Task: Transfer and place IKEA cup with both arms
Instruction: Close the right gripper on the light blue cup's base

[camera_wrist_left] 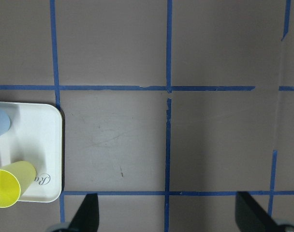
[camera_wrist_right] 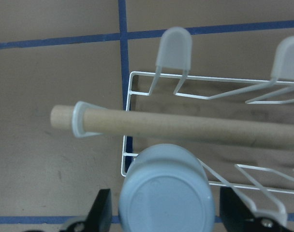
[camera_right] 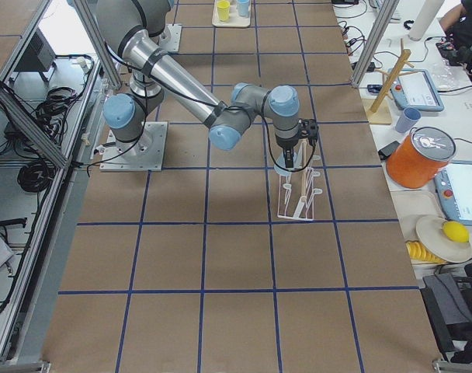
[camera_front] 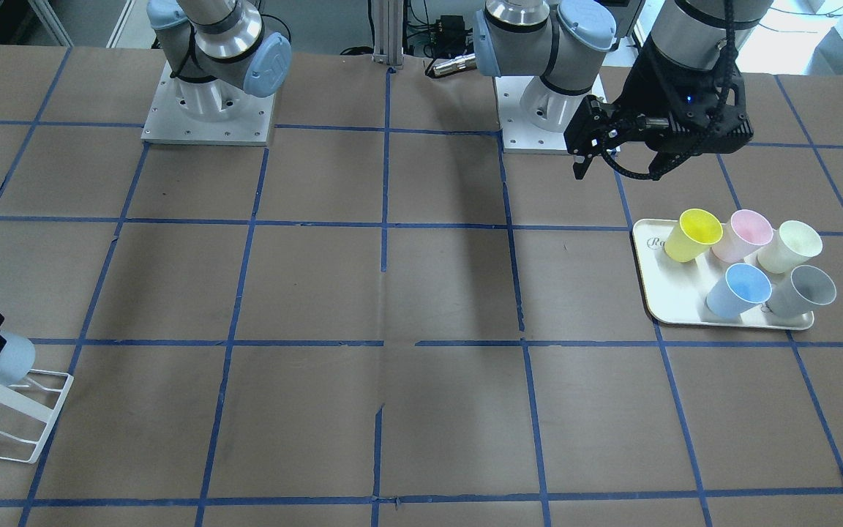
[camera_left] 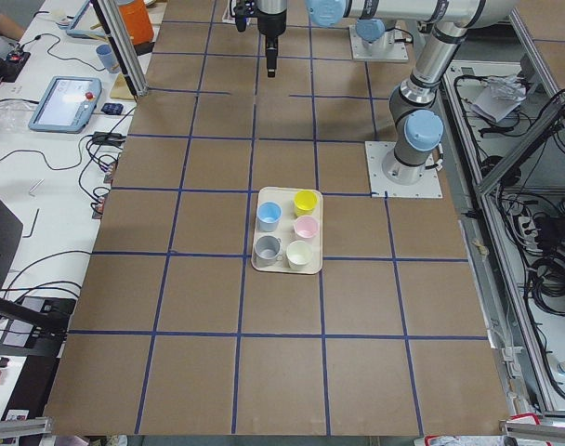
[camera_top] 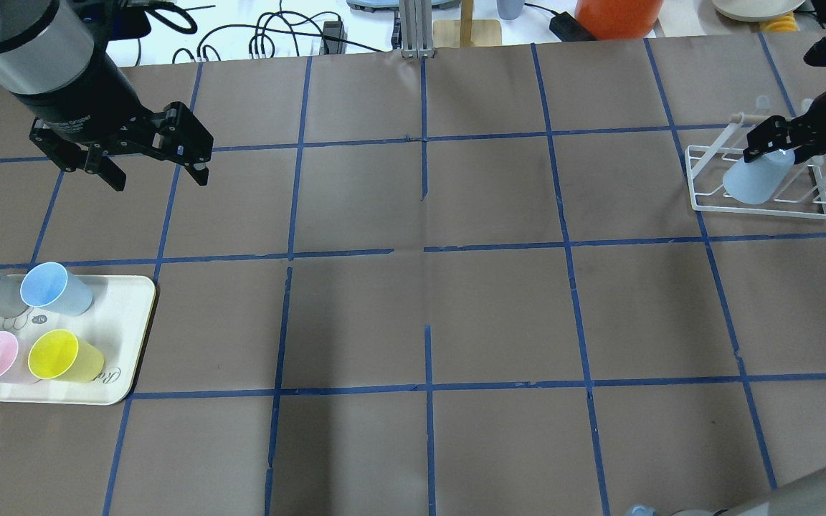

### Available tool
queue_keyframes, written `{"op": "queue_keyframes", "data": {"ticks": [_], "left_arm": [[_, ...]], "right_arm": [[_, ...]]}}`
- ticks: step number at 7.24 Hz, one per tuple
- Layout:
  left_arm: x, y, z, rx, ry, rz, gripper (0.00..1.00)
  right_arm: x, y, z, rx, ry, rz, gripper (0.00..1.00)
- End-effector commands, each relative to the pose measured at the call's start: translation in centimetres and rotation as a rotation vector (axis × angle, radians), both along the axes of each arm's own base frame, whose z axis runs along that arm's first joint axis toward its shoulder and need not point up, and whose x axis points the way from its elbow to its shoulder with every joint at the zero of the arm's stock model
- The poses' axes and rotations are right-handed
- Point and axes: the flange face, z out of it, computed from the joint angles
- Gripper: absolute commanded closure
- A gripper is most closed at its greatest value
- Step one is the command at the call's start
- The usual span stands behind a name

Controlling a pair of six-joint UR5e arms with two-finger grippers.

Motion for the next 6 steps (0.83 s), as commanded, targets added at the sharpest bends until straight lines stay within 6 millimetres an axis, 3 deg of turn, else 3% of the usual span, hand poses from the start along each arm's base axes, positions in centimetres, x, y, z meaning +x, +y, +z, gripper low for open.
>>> {"op": "queue_keyframes", "data": {"ticks": [1, 4, 6], "left_arm": [[0.00, -0.03, -0.04, 0.001, 0.000, 0.000, 0.00], [0.00, -0.03, -0.04, 0.001, 0.000, 0.000, 0.00], [-0.02, 0.02, 0.03, -0.001, 0.002, 0.000, 0.00]], "right_arm": [[0.00, -0.03, -0.16, 0.001, -0.003, -0.004, 0.20], [0.51, -0.22, 0.18, -0.006, 0.000, 0.004, 0.38], [0.56, -0.16, 0.43, -0.008, 0.002, 0.006, 0.63]]}}
